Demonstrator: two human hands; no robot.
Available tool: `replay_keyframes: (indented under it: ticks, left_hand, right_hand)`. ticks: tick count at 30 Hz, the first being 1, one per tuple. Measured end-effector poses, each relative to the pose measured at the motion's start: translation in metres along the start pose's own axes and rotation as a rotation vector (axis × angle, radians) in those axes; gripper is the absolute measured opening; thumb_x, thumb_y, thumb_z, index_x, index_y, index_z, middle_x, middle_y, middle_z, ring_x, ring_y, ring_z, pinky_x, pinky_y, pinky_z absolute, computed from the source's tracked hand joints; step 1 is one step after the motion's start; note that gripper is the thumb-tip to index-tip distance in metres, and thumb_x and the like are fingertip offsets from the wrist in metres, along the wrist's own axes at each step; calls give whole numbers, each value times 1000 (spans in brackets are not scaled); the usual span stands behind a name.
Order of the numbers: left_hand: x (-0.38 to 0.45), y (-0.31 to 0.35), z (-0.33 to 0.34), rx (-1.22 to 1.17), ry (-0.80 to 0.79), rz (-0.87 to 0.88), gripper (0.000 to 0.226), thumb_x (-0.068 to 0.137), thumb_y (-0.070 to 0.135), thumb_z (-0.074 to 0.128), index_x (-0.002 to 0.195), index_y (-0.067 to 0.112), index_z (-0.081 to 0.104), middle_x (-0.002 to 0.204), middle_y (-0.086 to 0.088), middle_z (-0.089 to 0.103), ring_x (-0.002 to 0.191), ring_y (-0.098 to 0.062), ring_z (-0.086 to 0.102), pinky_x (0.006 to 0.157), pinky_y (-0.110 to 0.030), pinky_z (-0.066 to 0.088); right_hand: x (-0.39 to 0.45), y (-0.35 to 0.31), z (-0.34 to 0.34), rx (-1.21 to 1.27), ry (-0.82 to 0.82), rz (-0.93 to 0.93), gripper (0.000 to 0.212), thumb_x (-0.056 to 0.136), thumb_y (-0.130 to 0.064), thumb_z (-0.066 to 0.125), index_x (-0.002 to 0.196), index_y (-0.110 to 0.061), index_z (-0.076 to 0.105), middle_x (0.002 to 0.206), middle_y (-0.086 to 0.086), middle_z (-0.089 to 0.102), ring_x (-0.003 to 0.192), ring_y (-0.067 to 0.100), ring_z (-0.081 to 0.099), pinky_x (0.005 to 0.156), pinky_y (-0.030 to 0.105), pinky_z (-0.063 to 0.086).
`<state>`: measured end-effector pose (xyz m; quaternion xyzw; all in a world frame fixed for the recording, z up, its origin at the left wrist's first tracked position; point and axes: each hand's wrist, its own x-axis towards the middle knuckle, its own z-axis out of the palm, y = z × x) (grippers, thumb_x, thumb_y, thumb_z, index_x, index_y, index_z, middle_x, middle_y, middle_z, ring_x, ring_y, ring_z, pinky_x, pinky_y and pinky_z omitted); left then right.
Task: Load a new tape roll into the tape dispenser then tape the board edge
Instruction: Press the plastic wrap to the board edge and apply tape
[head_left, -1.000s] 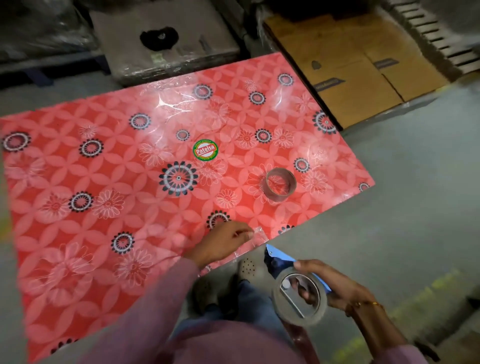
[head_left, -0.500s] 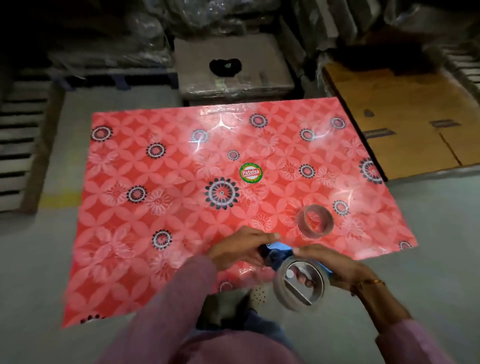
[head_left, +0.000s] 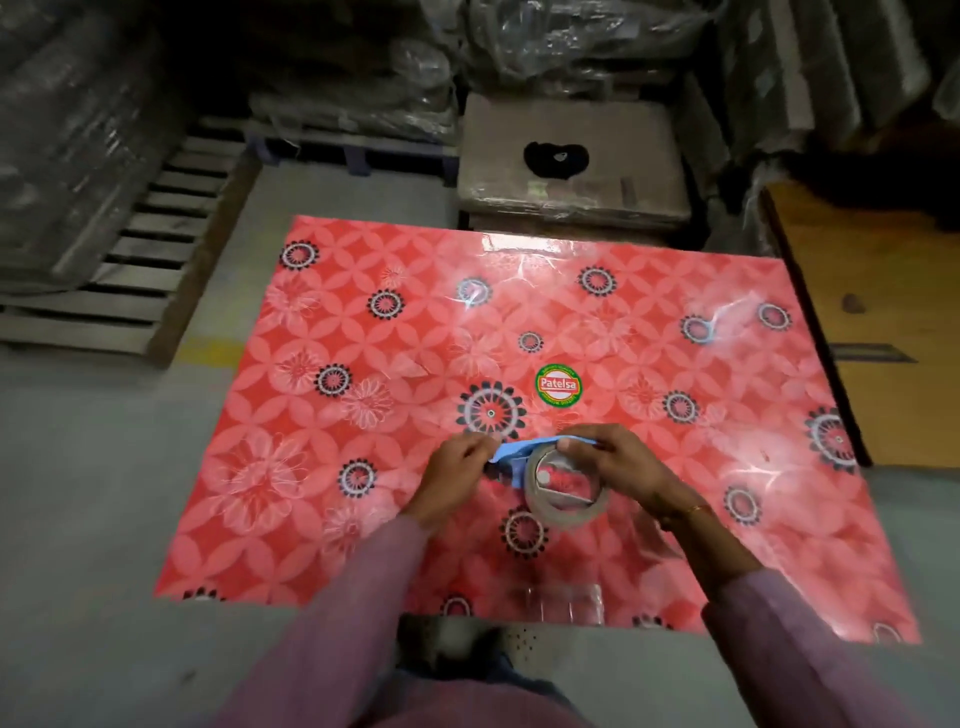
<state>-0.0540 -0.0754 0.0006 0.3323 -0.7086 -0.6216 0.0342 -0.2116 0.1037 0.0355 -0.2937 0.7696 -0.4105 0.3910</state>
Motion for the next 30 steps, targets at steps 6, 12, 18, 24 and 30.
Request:
replay_keyframes:
  ticks: [6, 12, 18, 24, 30]
  left_hand:
    - [34, 5, -5, 27, 58, 10, 27, 97, 29, 60, 85, 8, 71, 79, 0, 64, 72, -7, 53, 70, -29, 42]
    - [56, 0, -7, 21, 126, -48, 45, 86, 52, 62, 87, 7, 70, 75, -8, 68, 70, -15, 56, 68, -36, 46]
    - [59, 6, -8, 21, 122, -69, 27, 94, 33, 64, 88, 9, 72, 78, -7, 69, 71, -15, 58, 70, -35, 49]
    - [64, 10, -9, 2, 116, -79, 16, 94, 30, 66, 93, 16, 74, 82, -2, 71, 74, -15, 62, 69, -25, 48]
    - [68, 18, -11, 15, 86, -80, 17, 95, 28, 64, 100, 14, 73, 88, -1, 70, 78, -16, 62, 66, -22, 48]
  right_hand:
    - [33, 8, -4, -1, 107, -49, 18, 99, -19, 64, 107, -13, 78, 87, -13, 73, 78, -2, 59, 73, 17, 48]
    - [47, 14, -3, -29, 146, -45, 24, 99, -25, 64, 114, -14, 77, 106, 3, 78, 94, 8, 67, 86, 28, 52]
    - [54, 22, 1, -28, 151, -31, 23, 98, -29, 64, 114, -19, 77, 106, -3, 78, 100, 15, 72, 91, 39, 55]
    - [54, 19, 2, -89, 180, -45, 26, 98, -35, 59, 110, -21, 78, 99, -1, 79, 95, 22, 73, 85, 43, 56]
    - [57, 13, 2, -46, 218, -30, 24, 97, -32, 66, 114, -18, 75, 111, 1, 76, 101, 19, 70, 92, 40, 56]
